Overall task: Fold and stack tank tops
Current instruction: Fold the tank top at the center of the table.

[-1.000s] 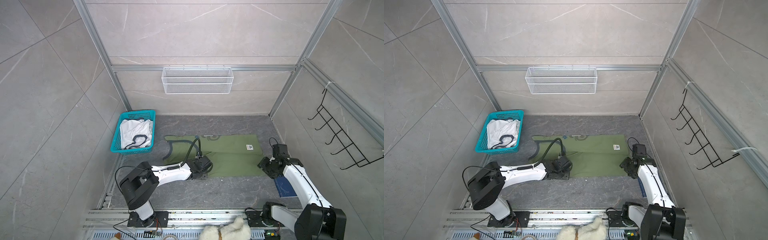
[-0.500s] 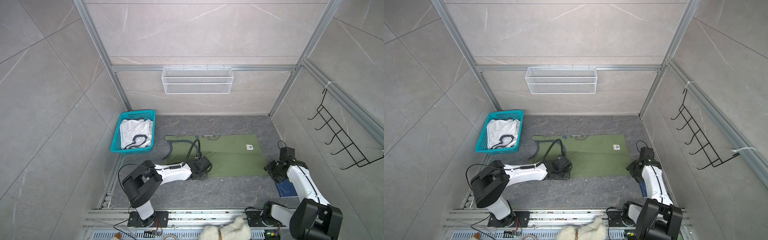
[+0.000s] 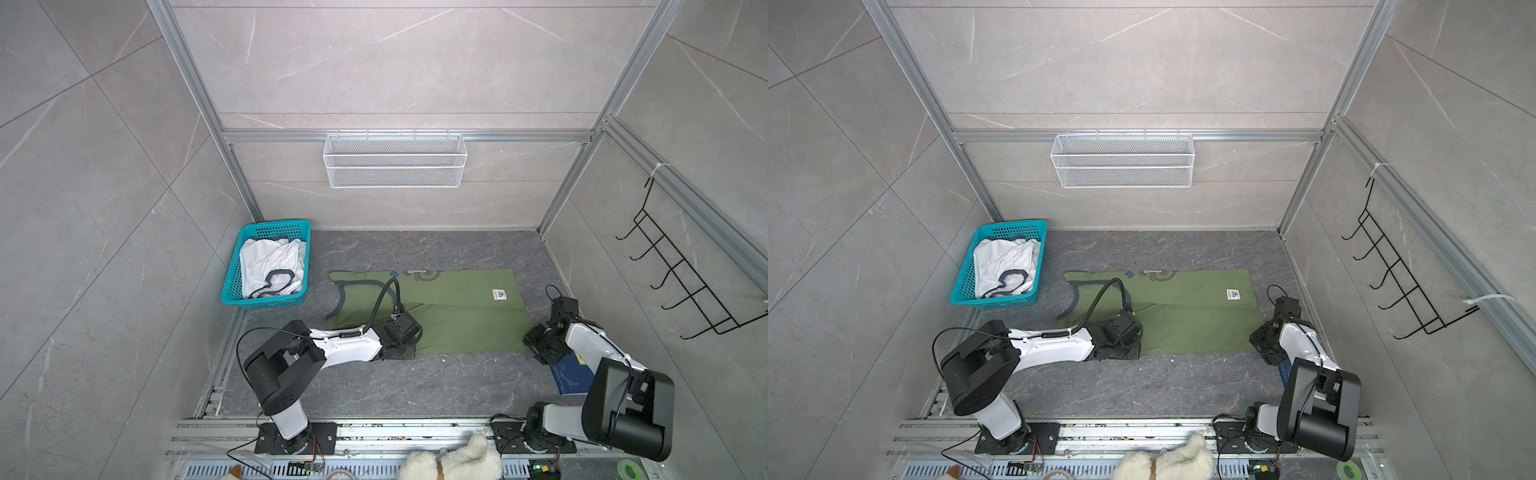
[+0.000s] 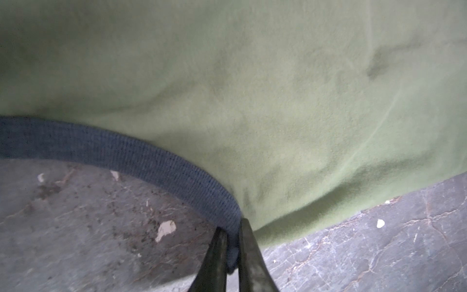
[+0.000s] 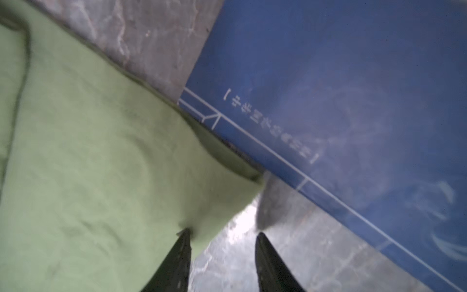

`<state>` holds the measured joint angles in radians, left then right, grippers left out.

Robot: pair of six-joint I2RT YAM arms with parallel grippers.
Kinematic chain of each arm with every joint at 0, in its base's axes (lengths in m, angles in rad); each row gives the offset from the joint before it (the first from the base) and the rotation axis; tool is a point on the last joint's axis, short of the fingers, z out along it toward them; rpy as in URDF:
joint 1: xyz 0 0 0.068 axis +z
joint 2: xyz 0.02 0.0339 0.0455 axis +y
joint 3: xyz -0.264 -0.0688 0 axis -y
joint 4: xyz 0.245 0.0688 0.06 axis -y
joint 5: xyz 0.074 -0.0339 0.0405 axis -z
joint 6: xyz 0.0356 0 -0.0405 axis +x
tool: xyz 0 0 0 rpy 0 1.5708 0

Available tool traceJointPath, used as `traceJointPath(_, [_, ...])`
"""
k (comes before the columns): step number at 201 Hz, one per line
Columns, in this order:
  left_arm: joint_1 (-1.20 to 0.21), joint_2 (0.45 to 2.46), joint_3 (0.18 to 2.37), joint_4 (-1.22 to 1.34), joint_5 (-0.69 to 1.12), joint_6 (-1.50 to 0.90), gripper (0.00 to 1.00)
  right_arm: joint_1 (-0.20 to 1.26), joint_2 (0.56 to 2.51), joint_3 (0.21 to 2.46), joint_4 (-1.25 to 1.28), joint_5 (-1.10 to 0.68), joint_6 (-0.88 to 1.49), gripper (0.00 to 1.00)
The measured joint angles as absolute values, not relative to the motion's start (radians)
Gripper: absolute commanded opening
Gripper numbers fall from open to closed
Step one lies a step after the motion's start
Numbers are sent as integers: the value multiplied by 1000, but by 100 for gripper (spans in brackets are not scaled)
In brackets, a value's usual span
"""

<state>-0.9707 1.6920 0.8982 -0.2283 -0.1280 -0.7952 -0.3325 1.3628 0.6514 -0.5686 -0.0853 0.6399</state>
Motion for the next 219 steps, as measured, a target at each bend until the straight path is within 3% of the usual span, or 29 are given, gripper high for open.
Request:
traceJointPath(87, [-971,1691,896,-223,-129,-785,3,-332,1419,671,-488,-87,646,8])
traceJointPath(165, [-946,1691,994,-326,-131,-775,0,-332,1342,708,-524,-118,625,5])
traceJointPath(219, [-878,1714,1185,-406,-152,-751,0,-331,1371,810,-517,-174,627,4])
